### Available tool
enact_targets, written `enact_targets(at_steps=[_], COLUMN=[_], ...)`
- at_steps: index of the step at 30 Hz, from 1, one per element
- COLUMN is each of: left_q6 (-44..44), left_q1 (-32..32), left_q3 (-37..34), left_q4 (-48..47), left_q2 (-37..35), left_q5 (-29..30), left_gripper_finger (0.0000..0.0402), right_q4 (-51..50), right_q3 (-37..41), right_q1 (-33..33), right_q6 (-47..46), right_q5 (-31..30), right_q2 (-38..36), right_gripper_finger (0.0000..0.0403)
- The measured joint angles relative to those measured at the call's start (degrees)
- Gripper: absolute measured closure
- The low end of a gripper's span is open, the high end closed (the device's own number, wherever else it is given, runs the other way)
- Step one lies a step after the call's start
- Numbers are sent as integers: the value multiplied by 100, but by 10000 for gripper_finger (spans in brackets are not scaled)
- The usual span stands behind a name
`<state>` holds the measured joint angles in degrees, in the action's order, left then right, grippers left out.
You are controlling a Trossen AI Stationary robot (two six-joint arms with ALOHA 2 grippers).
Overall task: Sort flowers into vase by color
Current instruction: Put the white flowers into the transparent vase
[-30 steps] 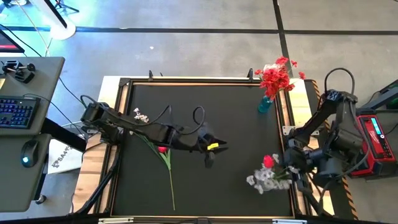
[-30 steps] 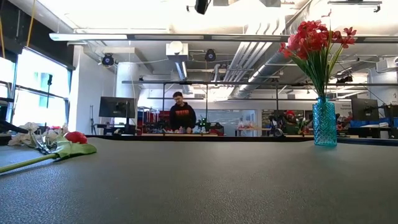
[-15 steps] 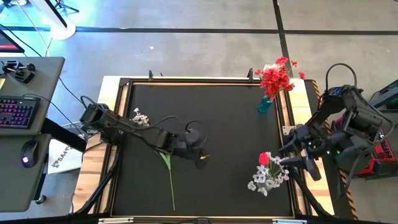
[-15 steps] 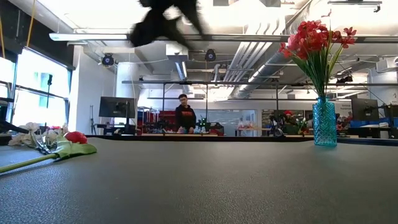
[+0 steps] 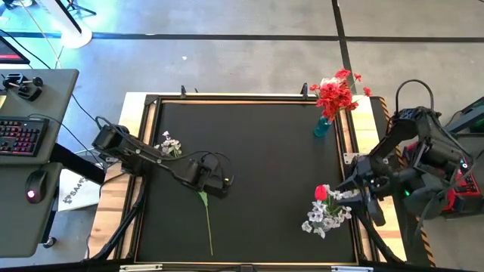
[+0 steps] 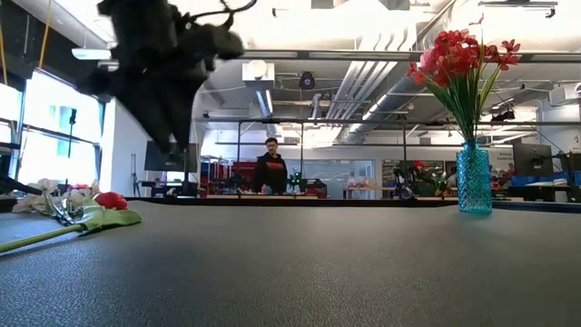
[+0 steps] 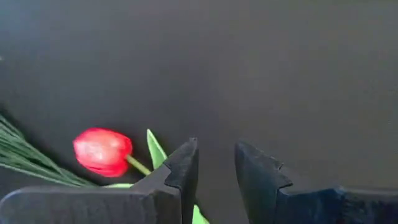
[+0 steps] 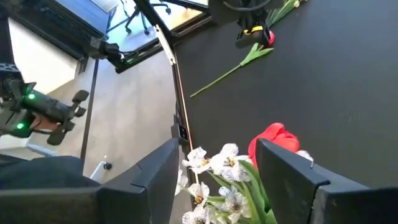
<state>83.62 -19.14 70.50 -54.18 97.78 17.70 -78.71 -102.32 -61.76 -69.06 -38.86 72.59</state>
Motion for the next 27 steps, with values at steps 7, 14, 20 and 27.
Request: enact_targets(at_steps=[7,14,20,27], left_q6=[1254,2648,4052,4325], left_q1=[-4,-8,-9,31], left_q3=[-1068,-2317,-3155,-3556], left_q4=[297,265,322,446], left_q2=[-578,-1880,-2395,-2376], left_q5=[-17,252,-34,-238], left_gripper_finger=[310,259,197,179], right_q4=[12,6,-90,-121], right_q3=[4,7,7,7], right_q1=[-26,-26,-26,38], right_q6=[2,5,1,3], right_q5=[567,662,556,473], right_q2=[301,431,420,418], right_gripper_finger=[204,204,204,204])
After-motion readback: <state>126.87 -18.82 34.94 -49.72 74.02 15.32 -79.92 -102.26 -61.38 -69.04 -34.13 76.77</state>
